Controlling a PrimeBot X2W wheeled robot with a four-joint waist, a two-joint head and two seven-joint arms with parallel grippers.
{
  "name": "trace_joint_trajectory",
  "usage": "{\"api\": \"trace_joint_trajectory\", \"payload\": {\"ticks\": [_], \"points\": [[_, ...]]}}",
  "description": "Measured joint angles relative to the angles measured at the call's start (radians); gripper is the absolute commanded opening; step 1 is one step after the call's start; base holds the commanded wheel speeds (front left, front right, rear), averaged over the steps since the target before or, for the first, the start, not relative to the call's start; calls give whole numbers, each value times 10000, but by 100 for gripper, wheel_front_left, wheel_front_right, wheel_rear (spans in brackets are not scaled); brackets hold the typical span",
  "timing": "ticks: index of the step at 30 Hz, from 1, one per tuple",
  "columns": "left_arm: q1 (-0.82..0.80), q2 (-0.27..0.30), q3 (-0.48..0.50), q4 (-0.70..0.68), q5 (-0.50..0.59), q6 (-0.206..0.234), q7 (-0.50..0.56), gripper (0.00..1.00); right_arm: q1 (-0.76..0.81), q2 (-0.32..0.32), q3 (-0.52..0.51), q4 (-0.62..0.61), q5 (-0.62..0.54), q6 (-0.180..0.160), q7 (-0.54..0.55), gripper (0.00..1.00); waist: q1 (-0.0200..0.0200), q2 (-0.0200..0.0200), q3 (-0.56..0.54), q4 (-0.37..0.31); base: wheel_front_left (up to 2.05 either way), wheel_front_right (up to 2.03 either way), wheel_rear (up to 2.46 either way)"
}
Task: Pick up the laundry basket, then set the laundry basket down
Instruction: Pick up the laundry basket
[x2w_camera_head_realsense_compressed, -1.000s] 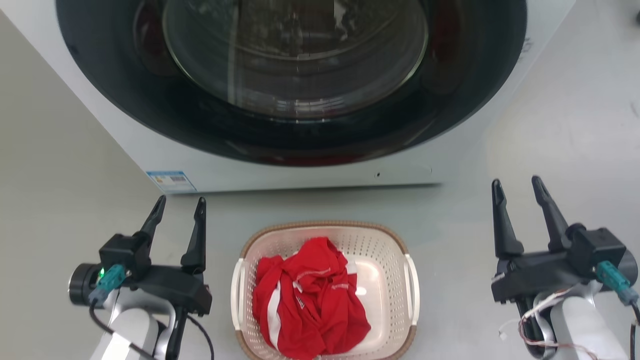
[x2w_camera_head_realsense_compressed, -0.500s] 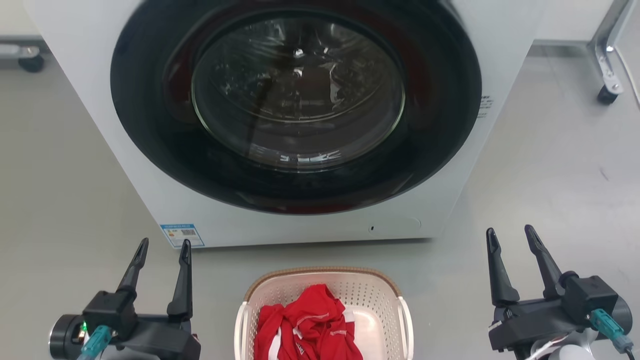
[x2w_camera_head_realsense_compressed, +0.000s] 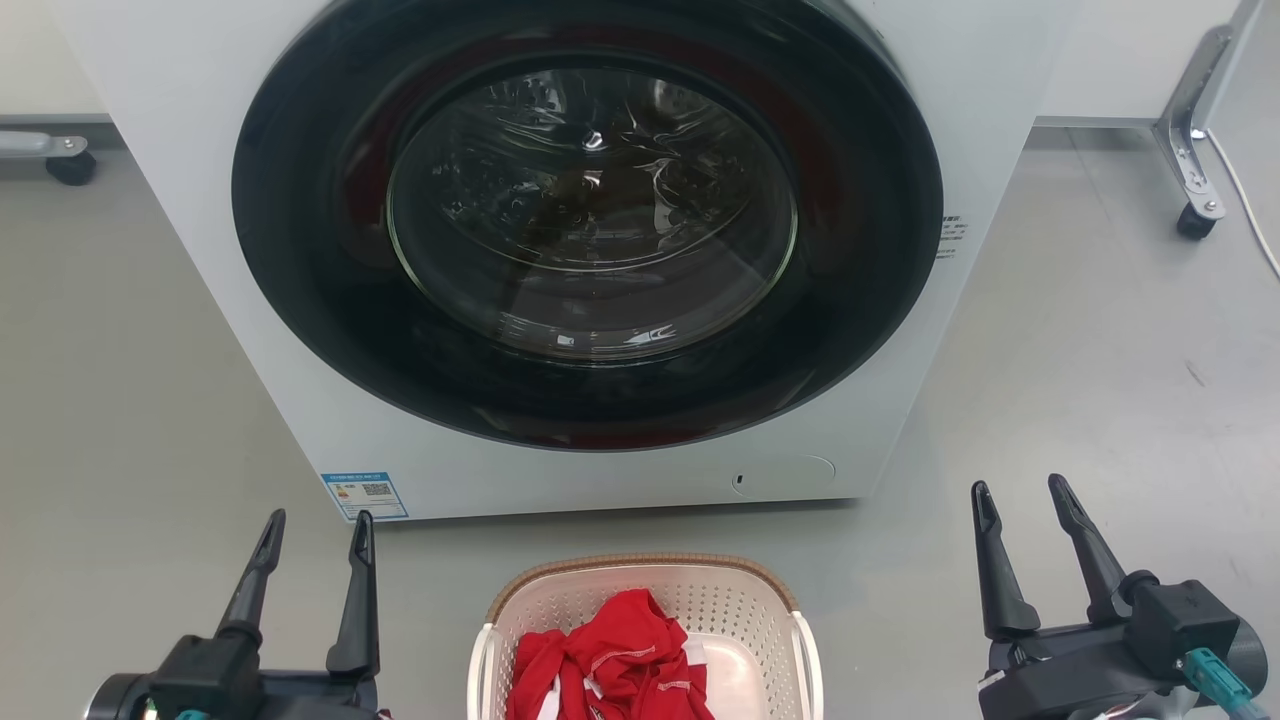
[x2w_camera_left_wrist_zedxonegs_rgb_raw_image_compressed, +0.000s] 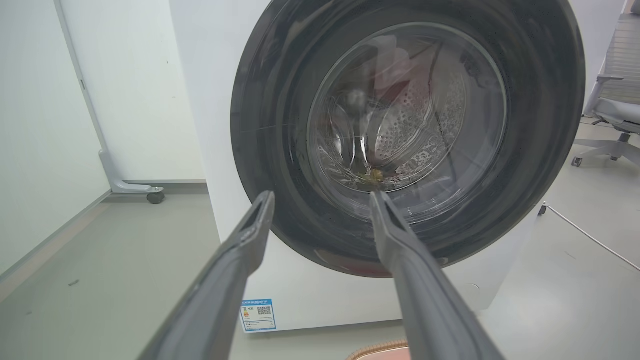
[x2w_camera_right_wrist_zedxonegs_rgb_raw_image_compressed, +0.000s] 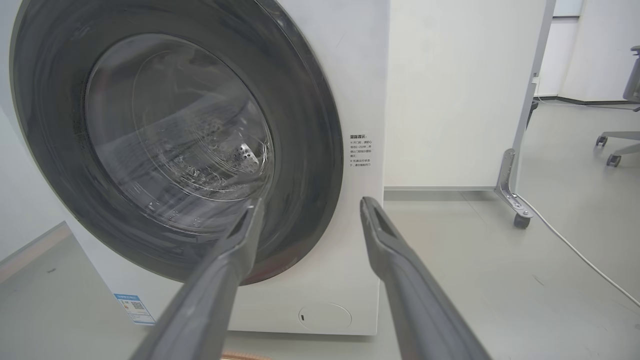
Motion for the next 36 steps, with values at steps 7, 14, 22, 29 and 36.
{"api": "trace_joint_trajectory", "payload": {"ticks": [7,14,22,29,36], "points": [[119,-33,134,-514,12,82,13,100,92,-2,2,-109,0,-29,0,100,1,1,-18,16,0,0,0],[249,-58,176,-765,67,100,247,100,93,-2,46,-148,2,-29,4,100,1,1,4,32,0,0,0],[403,-73,261,-1045,128,173,535,100,95,-2,73,-184,4,-29,94,100,1,0,53,20,0,0,0],[416,-121,322,-1250,161,184,725,100,98,-4,107,-238,4,-29,111,100,1,1,138,7,0,0,0],[456,-196,353,-1501,244,186,949,100,108,-4,136,-447,6,-29,253,100,3,0,453,-1,0,0,0]]}}
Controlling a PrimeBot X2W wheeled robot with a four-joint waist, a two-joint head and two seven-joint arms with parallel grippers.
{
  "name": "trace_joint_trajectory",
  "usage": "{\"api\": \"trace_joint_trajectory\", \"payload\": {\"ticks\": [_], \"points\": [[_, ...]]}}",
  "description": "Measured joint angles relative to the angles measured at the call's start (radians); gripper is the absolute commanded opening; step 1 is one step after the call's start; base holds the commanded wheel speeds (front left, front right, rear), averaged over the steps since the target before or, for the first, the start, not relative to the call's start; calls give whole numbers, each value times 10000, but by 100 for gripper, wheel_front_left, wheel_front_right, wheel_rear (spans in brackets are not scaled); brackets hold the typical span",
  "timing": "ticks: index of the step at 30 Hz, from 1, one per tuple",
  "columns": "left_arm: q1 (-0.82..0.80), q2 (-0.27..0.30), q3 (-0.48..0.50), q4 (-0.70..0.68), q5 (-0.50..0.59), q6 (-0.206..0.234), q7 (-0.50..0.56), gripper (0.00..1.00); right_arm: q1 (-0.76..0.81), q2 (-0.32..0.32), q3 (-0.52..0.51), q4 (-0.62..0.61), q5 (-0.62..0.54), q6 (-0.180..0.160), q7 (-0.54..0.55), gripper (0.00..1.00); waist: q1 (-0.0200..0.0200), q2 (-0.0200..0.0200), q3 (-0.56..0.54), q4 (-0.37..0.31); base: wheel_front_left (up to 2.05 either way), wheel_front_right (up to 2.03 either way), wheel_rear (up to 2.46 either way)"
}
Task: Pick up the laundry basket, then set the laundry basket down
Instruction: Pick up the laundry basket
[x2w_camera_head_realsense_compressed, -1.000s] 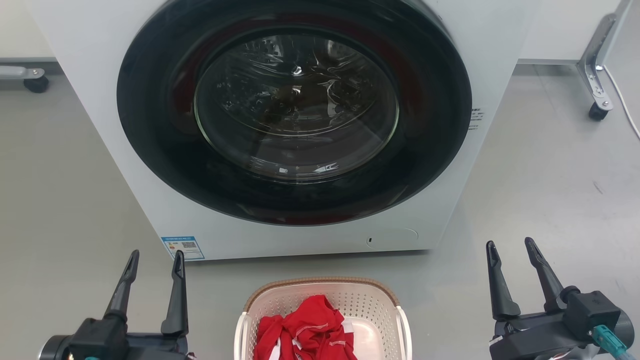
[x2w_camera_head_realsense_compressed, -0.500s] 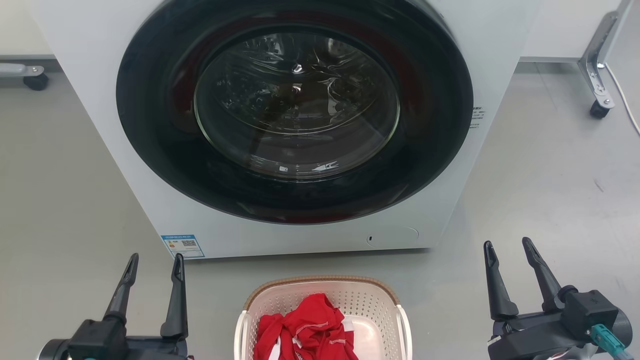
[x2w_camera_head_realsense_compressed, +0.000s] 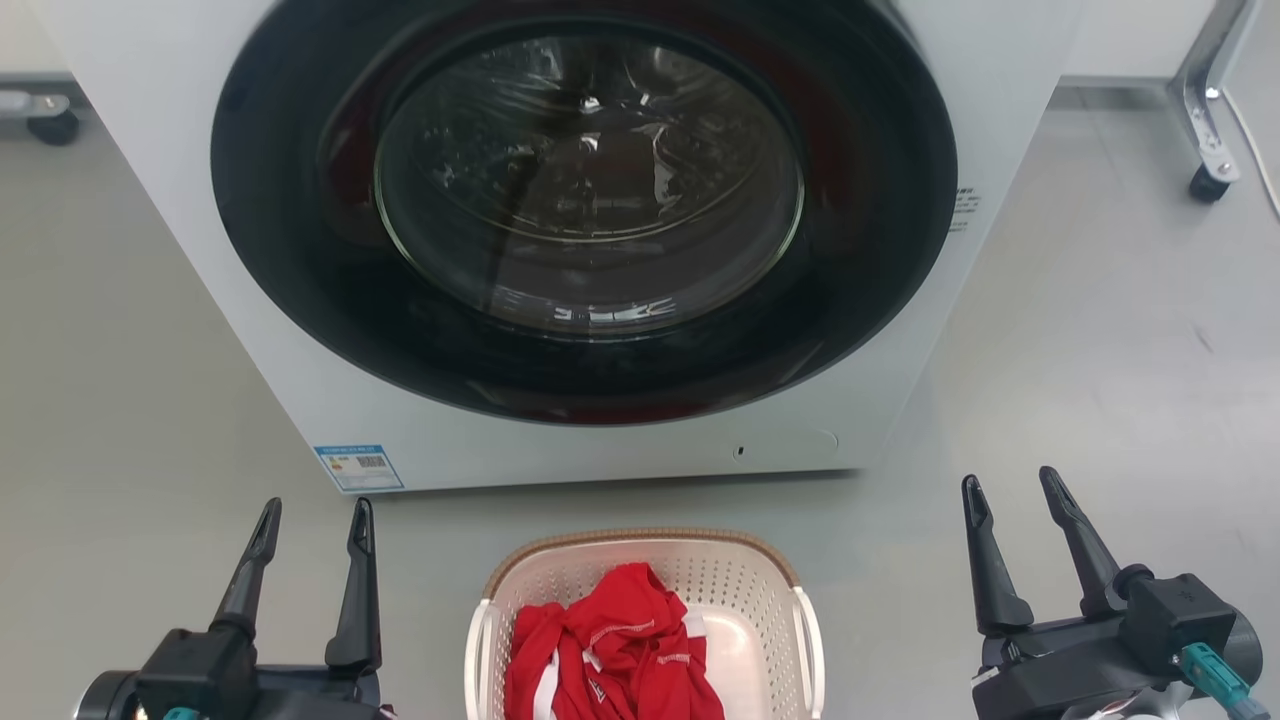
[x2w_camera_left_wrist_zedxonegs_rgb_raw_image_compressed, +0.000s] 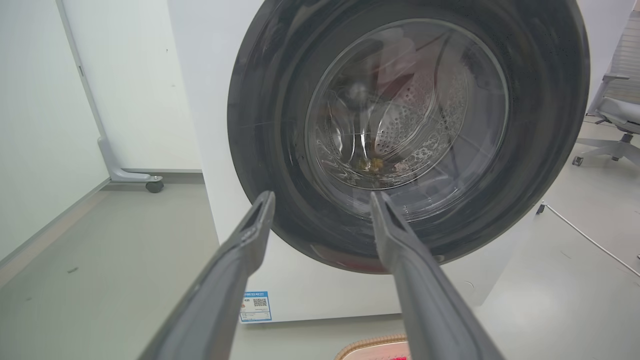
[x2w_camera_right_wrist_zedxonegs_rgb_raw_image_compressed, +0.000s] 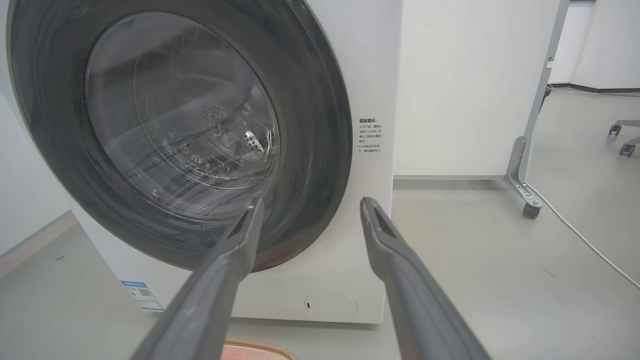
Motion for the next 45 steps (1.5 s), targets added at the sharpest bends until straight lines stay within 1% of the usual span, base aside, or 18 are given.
{"api": "trace_joint_trajectory", "payload": {"ticks": [4,8,18,28,31,35,40,45], "points": [[-3,-36,10,-59,4,0,163,100,-17,0,33,-165,0,0,107,100,0,0,334,-5,0,0,0],[-148,-81,12,6,0,2,307,100,-114,0,31,-240,0,-44,207,100,0,1,906,-18,0,0,0],[-956,-163,-21,709,-221,-29,667,100,-605,-2,35,-107,2,-54,477,100,1,1,2135,-59,0,0,0],[-2281,-330,-282,2138,-550,-558,1221,100,-1472,0,169,568,12,-44,886,100,0,1,3589,-114,0,0,0],[-2840,-489,-257,2732,-888,-646,1383,100,-1869,0,244,779,10,-42,986,100,1,2,4039,-124,0,0,0],[-3563,-585,-334,3361,-968,-907,1480,100,-2393,12,464,1099,-2,44,1083,100,0,2,4633,-130,0,0,0],[-4275,-652,-366,4226,-1062,-1124,1678,100,-3015,50,702,1546,-52,61,1233,100,0,2,5381,-140,0,0,0],[-5017,-777,-424,4961,-1175,-1442,1812,100,-3487,77,798,1969,-79,90,1298,100,0,2,6132,-137,0,0,0]]}}
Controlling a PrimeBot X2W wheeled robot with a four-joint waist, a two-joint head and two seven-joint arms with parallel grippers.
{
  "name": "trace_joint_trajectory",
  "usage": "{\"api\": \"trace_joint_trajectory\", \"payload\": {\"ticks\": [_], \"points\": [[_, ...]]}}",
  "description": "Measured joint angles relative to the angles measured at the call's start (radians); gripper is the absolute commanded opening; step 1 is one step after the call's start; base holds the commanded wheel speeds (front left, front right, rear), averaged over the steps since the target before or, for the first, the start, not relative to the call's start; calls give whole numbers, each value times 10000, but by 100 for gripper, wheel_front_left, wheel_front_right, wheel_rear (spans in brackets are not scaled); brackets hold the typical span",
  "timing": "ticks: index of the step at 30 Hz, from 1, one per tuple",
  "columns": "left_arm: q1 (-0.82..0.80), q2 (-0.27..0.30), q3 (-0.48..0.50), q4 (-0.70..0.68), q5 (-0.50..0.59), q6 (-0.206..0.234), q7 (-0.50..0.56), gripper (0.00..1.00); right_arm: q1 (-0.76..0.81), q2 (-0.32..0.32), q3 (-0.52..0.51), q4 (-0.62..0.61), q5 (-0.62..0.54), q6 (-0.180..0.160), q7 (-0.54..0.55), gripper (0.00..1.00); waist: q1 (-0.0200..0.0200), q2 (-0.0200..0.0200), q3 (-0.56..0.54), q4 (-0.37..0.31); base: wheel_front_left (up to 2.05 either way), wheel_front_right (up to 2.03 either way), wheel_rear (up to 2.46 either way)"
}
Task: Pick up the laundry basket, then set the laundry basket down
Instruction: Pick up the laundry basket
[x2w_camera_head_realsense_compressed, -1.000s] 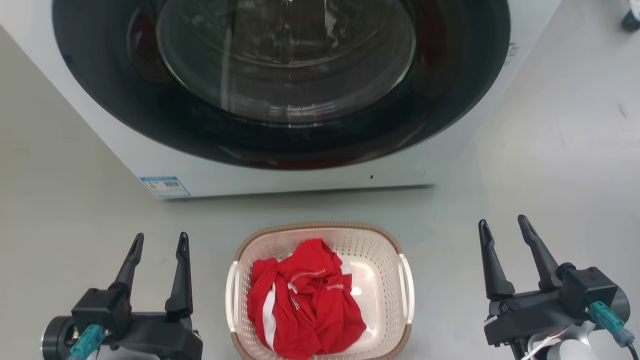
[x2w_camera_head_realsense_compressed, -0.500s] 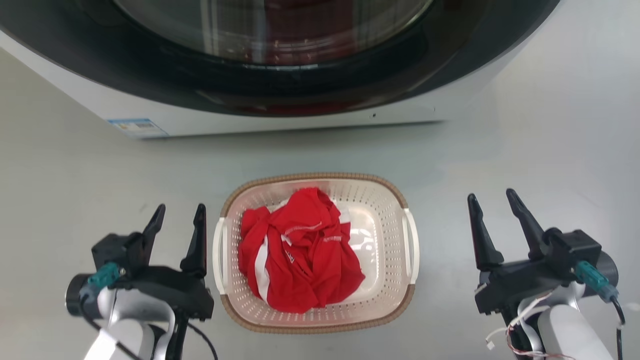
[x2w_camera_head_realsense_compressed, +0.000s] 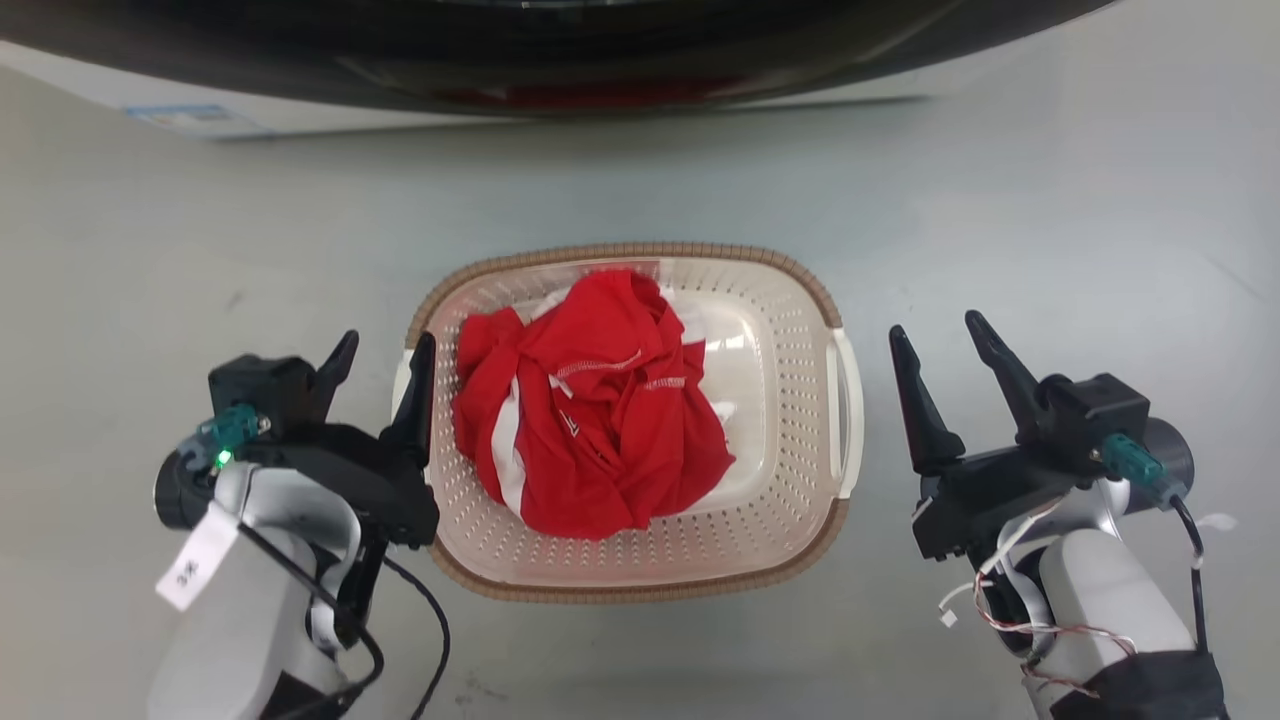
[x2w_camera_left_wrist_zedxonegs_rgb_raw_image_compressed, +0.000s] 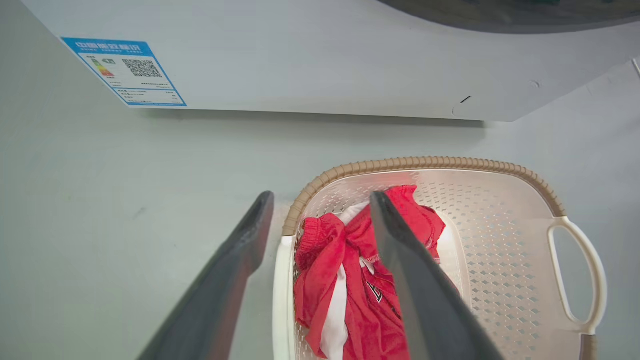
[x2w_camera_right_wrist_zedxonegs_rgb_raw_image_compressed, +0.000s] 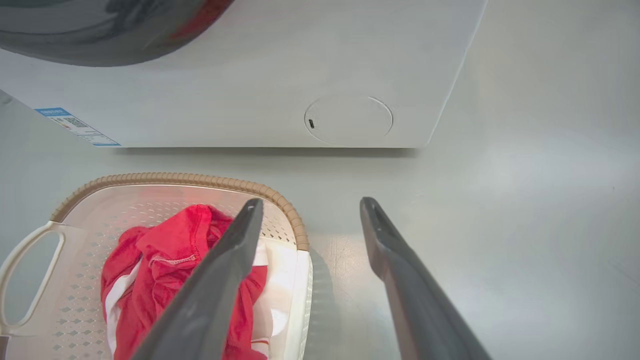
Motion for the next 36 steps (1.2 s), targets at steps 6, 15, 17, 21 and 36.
{"api": "trace_joint_trajectory", "payload": {"ticks": [6,15,17,21,36], "points": [[-696,-2,-23,1087,-75,-259,73,100,-500,48,199,642,-13,44,-12,100,1,1,852,21,0,0,0],[-1276,-2,-94,2541,-251,-543,61,100,-969,107,506,1519,-13,132,-142,100,0,0,1696,44,0,0,0],[-1418,-15,-163,2828,-251,-612,59,100,-1091,113,550,1728,-13,132,-144,100,-1,0,1809,48,0,0,0],[-1784,-113,-251,3340,-257,-700,48,100,-1396,123,566,2119,-10,134,-153,100,-1,0,2000,70,0,0,0],[-2620,-472,-468,4893,-504,-949,-128,0,-2126,268,907,3369,186,290,-178,0,-3,-4,2148,228,0,0,0]]}}
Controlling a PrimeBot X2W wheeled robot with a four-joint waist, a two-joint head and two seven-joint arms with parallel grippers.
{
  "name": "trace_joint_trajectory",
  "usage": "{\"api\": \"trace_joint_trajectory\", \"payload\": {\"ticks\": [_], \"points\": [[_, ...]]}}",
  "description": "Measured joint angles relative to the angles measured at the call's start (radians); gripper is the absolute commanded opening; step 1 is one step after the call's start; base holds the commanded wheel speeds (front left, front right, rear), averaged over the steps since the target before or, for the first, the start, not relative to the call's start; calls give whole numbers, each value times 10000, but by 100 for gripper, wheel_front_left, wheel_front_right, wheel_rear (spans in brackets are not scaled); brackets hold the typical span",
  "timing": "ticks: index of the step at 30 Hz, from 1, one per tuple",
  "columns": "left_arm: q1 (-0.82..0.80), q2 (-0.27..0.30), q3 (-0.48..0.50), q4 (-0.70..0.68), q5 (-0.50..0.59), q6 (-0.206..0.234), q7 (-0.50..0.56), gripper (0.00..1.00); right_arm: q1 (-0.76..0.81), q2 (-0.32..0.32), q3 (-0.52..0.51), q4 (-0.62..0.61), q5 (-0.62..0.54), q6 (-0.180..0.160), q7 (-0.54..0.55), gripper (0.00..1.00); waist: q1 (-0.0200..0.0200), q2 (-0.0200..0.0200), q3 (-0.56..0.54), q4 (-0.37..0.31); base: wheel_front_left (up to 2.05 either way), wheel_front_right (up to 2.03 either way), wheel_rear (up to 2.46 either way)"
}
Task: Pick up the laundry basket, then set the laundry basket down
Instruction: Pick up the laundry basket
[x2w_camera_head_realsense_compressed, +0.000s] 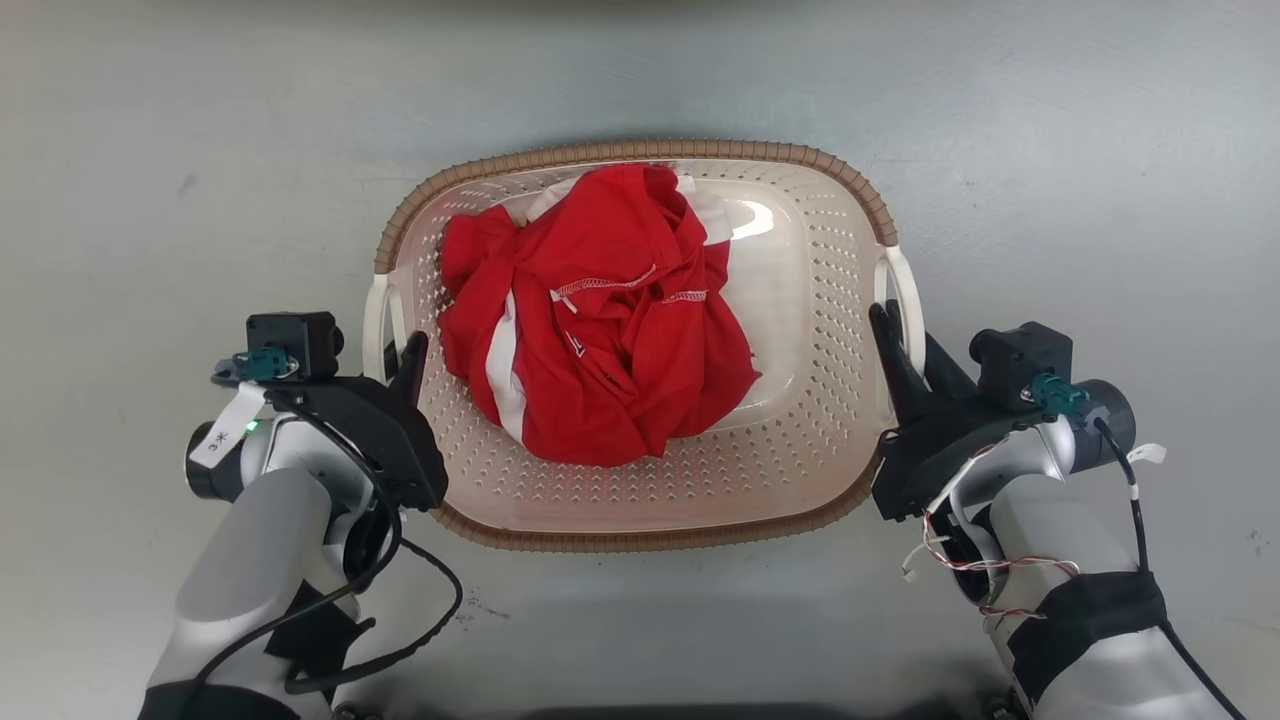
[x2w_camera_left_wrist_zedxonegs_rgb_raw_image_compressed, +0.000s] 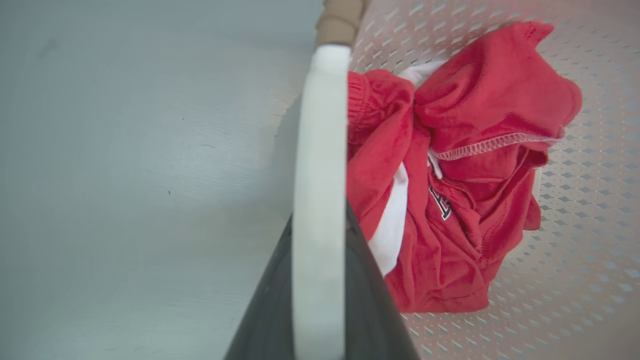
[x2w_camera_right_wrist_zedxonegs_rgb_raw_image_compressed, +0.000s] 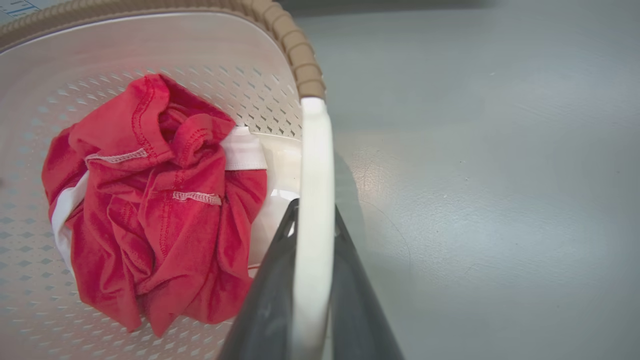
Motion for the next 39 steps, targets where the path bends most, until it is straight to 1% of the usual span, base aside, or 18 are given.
{"api": "trace_joint_trajectory", "payload": {"ticks": [11,23,26,33,35,39], "points": [[-351,-140,-222,761,-174,-84,-167,0,-302,8,21,736,182,77,-234,0,0,1,-151,52,0,0,0],[-416,-301,-589,1246,-869,-84,46,0,-629,27,142,1801,529,121,-224,0,3,2,-778,72,0,0,0],[-416,-341,-685,1369,-1139,-82,205,0,-716,27,161,2100,608,188,-148,0,2,2,-972,102,0,0,0],[-413,-416,-909,1613,-1501,-75,621,0,-877,42,247,2832,732,207,71,0,2,2,-1544,192,0,0,0],[-404,-451,-957,1712,-1760,-75,765,0,-951,46,268,3060,796,244,219,0,2,2,-1738,217,0,0,0],[-359,-464,-1051,1854,-1948,-73,1145,0,-1035,59,353,3498,871,280,506,0,2,2,-2154,254,0,0,0]]}}
